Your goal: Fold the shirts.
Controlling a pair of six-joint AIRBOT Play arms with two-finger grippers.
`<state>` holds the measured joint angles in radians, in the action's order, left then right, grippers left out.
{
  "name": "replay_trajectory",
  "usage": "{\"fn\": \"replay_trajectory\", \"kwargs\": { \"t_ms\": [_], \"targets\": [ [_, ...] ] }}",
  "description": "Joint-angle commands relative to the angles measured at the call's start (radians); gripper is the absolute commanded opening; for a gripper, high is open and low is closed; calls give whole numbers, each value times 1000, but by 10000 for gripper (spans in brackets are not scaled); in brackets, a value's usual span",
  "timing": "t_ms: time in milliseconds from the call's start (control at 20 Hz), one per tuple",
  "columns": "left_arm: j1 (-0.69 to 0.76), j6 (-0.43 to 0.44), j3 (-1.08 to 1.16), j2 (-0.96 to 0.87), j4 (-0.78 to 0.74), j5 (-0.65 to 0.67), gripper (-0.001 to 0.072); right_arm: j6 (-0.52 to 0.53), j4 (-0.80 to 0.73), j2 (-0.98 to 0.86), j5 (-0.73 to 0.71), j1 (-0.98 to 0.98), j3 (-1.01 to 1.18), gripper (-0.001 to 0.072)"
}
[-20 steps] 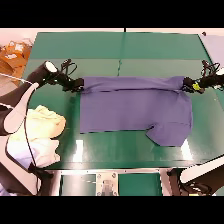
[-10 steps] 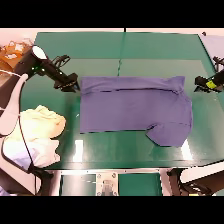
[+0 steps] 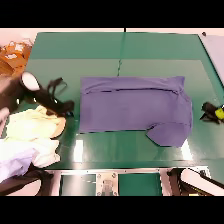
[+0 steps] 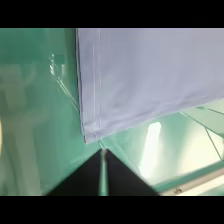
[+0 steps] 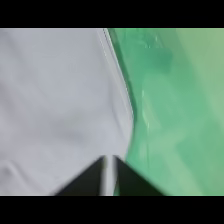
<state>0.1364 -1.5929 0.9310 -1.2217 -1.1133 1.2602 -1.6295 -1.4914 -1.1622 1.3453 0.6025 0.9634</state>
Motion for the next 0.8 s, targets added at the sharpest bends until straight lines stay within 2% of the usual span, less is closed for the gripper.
{"fn": "replay_trajectory", "kwargs": {
  "t_ms": [0, 50, 150, 250, 300, 550, 600, 650, 700, 750],
  "targets": [
    [122, -114, -252, 126, 0, -239, 612, -39, 50, 135, -21, 20, -225, 342],
    [162, -150, -281, 126, 3, -285, 659, -38, 90, 136, -20, 19, -255, 349],
    [243, -197, -321, 122, 26, -377, 661, -35, 154, 136, -31, 19, -317, 453],
    [315, -254, -337, 108, 25, -467, 661, -35, 161, 136, -55, 19, -359, 474],
    [341, -283, -337, 93, 27, -507, 661, -35, 162, 136, -63, 19, -371, 556],
    [380, -344, -336, 6, 72, -686, 660, -35, 176, 134, -90, 16, -394, 556],
    [380, -344, -335, 2, 77, -715, 632, -35, 177, 129, -92, 16, -394, 556],
    [380, -343, -335, 2, 75, -739, 418, -35, 187, 122, -94, 16, -394, 556],
    [380, -338, -335, 2, 74, -756, 172, -35, 194, 118, -98, 16, -394, 556],
    [377, -323, -334, 2, 72, -753, 68, -35, 198, 115, -100, 16, -394, 556]
  ]
}}
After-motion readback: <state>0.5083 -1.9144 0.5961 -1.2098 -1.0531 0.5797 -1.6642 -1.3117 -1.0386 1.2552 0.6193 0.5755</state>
